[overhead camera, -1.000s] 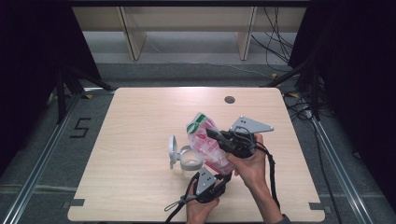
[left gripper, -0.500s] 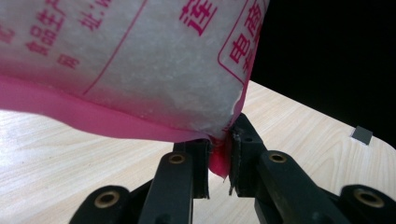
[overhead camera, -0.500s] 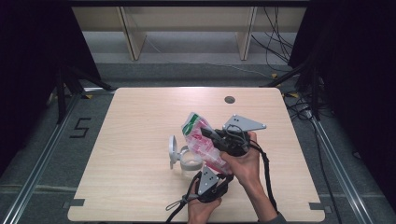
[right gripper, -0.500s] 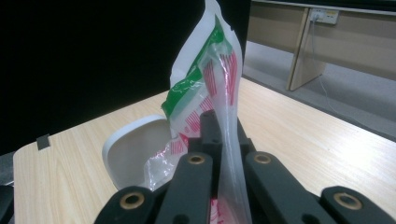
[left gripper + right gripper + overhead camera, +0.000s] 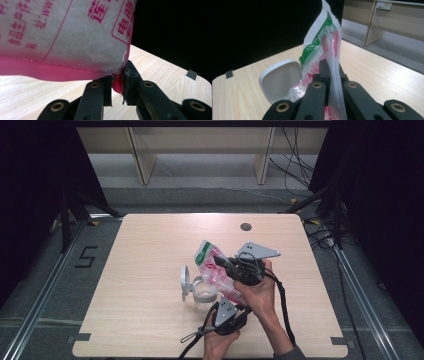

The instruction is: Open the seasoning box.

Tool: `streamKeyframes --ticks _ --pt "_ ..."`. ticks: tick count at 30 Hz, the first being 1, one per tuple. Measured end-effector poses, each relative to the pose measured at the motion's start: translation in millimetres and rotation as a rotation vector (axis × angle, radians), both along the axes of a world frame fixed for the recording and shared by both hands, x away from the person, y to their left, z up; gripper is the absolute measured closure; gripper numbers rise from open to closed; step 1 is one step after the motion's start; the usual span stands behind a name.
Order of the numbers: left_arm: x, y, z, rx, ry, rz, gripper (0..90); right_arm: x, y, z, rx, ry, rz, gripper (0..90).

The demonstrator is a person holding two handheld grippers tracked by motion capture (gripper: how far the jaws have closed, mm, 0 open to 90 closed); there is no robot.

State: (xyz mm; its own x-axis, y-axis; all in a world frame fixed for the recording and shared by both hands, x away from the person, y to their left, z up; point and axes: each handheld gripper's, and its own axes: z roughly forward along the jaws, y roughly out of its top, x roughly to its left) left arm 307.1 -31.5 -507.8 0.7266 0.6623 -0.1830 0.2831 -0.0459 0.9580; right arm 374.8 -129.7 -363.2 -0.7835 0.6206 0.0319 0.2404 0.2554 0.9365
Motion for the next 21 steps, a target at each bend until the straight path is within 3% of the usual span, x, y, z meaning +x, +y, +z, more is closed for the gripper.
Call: streamKeyframes --ticks 3,5,10,13,15,19,21 --pt "1.1 -0.6 0.0 -0.007 -0.001 -0.002 79.4 -0.8 1.1 -0.9 0.011 0.01 0.001 90.0" --pt "1.8 -1.0 -0.2 -0.01 0.003 -0.007 79.4 2.3 -0.4 -0.7 -0.011 -0.016 -0.001 90.0" --pt "2.1 -1.1 0.0 -0.006 0.005 -0.004 79.4 3.5 1.2 -2.0 -0.006 0.001 0.002 90.0" --pt "2.5 -1.6 -0.7 -0.018 0.004 -0.012 79.4 4.7 1.2 -2.7 -0.011 -0.015 -0.001 90.0" --pt "2.5 -1.9 -0.2 -0.018 0.0 -0.015 79.4 4.1 1.2 -2.6 -0.012 0.018 -0.008 90.0" --pt "1.6 -1.0 0.0 -0.008 0.007 -0.014 79.4 5.8 0.6 -3.2 -0.012 0.022 -0.012 90.0" --pt "1.6 -1.8 -0.4 -0.031 0.004 -0.025 79.4 6.5 1.9 -4.5 -0.007 0.021 -0.006 90.0"
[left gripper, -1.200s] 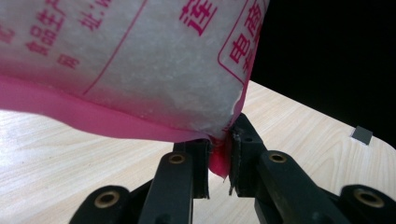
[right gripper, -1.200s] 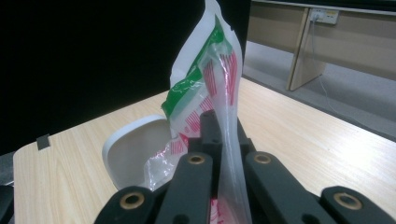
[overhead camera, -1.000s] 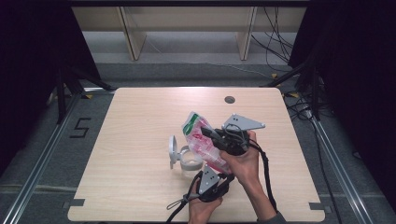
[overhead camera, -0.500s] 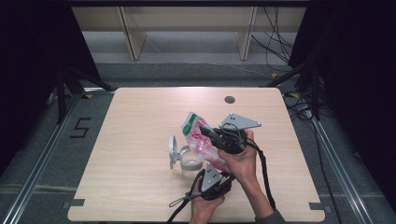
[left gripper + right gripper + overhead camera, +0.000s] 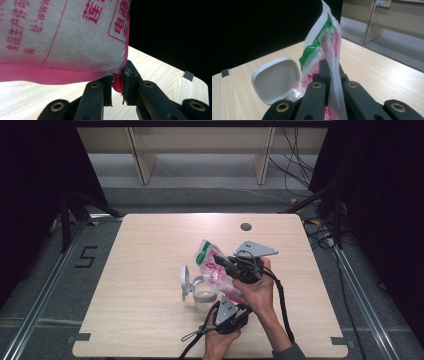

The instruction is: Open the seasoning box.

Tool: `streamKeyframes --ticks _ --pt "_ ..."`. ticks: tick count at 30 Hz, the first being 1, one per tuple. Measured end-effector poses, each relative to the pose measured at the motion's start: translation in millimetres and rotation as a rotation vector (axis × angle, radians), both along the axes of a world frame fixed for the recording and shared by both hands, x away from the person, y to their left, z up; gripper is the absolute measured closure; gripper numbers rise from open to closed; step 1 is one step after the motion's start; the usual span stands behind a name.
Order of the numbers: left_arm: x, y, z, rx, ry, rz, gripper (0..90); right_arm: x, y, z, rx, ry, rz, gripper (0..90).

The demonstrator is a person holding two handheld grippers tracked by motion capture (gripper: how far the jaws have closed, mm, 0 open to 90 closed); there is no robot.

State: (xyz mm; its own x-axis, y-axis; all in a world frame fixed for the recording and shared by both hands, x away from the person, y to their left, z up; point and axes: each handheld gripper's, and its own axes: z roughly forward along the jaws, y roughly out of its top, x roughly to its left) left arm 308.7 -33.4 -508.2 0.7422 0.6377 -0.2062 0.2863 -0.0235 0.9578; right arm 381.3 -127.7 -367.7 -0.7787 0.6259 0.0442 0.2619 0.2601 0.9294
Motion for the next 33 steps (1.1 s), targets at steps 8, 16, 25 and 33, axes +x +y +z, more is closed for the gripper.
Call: streamKeyframes --ticks 8,16,25,33 --pt "-0.6 0.7 0.0 -0.011 0.013 -0.005 79.4 4.4 3.1 -3.6 -0.002 0.002 -0.003 90.0" --pt "-0.8 0.7 0.1 -0.02 0.019 0.003 79.4 2.5 7.1 -5.4 -0.013 0.012 -0.012 90.0" --pt "-0.6 -0.3 0.7 -0.029 0.021 0.0 79.3 3.4 8.2 -7.6 -0.025 0.004 -0.016 90.0" --pt "0.7 -2.3 3.1 -0.039 0.0 -0.006 79.3 2.7 7.4 -2.7 -0.03 -0.033 -0.01 90.0"
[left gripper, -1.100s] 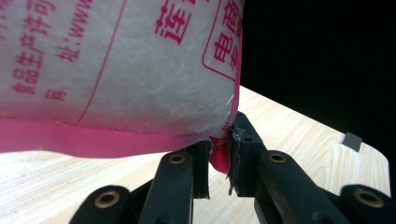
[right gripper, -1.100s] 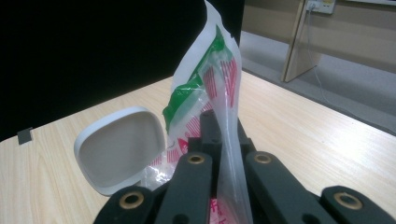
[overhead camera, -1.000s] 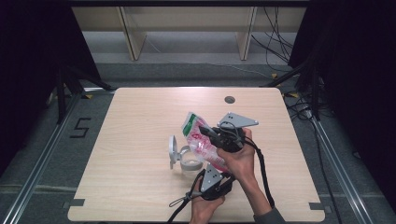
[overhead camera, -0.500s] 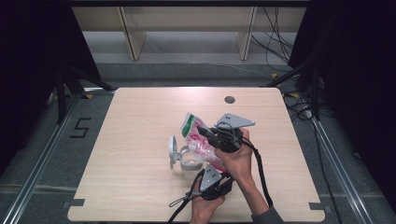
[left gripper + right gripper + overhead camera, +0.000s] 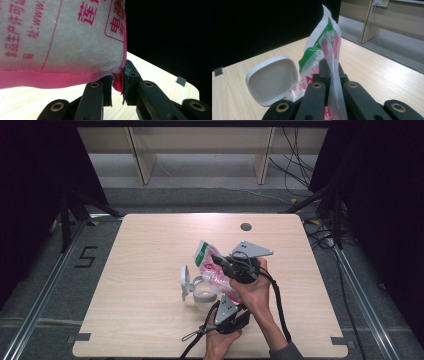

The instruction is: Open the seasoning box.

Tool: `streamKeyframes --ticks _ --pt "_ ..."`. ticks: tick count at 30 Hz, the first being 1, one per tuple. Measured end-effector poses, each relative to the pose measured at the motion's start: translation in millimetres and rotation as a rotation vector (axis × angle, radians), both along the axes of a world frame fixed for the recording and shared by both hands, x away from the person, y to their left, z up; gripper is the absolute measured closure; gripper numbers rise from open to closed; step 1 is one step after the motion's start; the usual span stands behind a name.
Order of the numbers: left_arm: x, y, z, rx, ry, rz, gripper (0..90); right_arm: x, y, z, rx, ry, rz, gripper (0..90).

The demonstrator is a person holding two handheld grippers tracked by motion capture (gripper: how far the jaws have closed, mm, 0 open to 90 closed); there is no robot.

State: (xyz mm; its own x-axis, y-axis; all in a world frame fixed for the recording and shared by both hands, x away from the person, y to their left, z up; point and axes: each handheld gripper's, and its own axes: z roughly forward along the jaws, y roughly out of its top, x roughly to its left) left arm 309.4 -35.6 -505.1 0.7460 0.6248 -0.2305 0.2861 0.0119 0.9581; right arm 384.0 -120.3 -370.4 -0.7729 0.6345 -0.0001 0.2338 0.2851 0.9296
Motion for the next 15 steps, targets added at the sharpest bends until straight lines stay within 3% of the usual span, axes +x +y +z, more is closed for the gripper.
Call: streamKeyframes --ticks 5,7,8,11,15 --pt "-0.5 -0.3 -0.3 -0.007 0.006 -0.002 79.3 -1.9 4.6 -1.2 -0.022 -0.007 -0.002 90.0" --pt "-0.7 0.6 -0.4 0.009 0.012 0.003 79.4 -2.1 4.6 -1.1 -0.042 -0.014 -0.002 90.0" --pt "0.0 0.0 -1.0 -0.009 0.008 0.0 79.4 -2.2 4.5 -1.2 -0.039 -0.013 0.001 90.0" --pt "-0.6 0.5 0.6 -0.003 0.008 0.002 79.4 -2.9 4.5 0.0 -0.023 -0.01 0.0 90.0" --pt "0.7 -0.8 -0.8 -0.023 0.011 -0.011 79.4 -2.7 5.1 -1.2 -0.042 -0.007 -0.005 90.0"
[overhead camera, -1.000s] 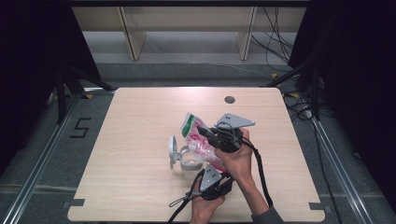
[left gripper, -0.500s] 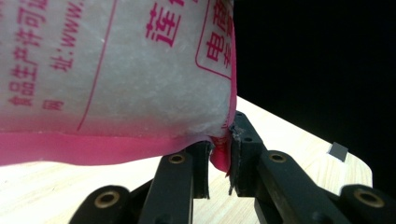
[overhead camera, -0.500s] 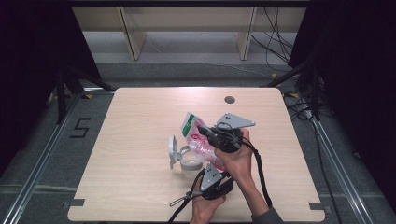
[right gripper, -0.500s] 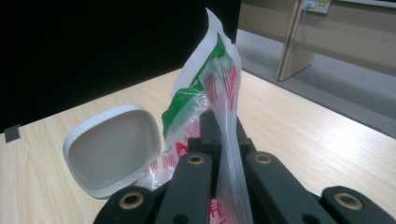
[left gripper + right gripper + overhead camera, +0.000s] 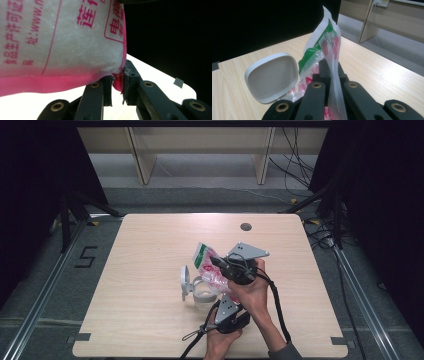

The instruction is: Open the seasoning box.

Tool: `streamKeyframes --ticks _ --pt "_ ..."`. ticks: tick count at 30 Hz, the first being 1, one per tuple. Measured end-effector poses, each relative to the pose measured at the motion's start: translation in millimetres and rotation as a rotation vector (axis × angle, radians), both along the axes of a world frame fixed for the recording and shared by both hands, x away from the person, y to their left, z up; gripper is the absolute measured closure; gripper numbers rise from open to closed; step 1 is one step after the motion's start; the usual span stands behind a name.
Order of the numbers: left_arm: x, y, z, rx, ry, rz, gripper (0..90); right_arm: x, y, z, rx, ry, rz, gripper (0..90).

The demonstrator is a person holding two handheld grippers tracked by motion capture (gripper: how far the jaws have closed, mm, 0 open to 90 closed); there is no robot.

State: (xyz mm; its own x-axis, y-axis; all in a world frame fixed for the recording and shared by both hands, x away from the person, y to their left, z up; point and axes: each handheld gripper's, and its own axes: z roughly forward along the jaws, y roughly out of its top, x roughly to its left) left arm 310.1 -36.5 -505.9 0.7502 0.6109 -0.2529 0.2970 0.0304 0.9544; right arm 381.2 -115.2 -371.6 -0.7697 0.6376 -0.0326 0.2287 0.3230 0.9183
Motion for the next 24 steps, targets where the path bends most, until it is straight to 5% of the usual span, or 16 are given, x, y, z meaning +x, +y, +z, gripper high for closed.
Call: streamKeyframes --ticks 11,13,17,19,24 --pt "-0.9 1.8 2.4 0.012 0.0 0.005 79.4 -1.9 1.7 1.1 0.02 0.012 -0.006 90.0" --pt "-0.2 1.7 2.0 0.002 -0.005 0.004 79.4 -1.2 3.1 0.9 0.01 -0.028 -0.016 90.0" --pt "-0.3 1.5 2.2 0.009 -0.001 0.002 79.4 -0.5 5.1 0.4 -0.015 -0.038 0.002 90.0" --pt "0.7 1.3 1.3 0.0 -0.002 0.0 79.4 -0.7 4.1 0.7 -0.011 0.008 0.003 90.0" --pt "0.5 1.6 2.1 -0.004 -0.004 0.0 79.4 0.8 4.9 1.3 -0.005 -0.012 0.028 90.0"
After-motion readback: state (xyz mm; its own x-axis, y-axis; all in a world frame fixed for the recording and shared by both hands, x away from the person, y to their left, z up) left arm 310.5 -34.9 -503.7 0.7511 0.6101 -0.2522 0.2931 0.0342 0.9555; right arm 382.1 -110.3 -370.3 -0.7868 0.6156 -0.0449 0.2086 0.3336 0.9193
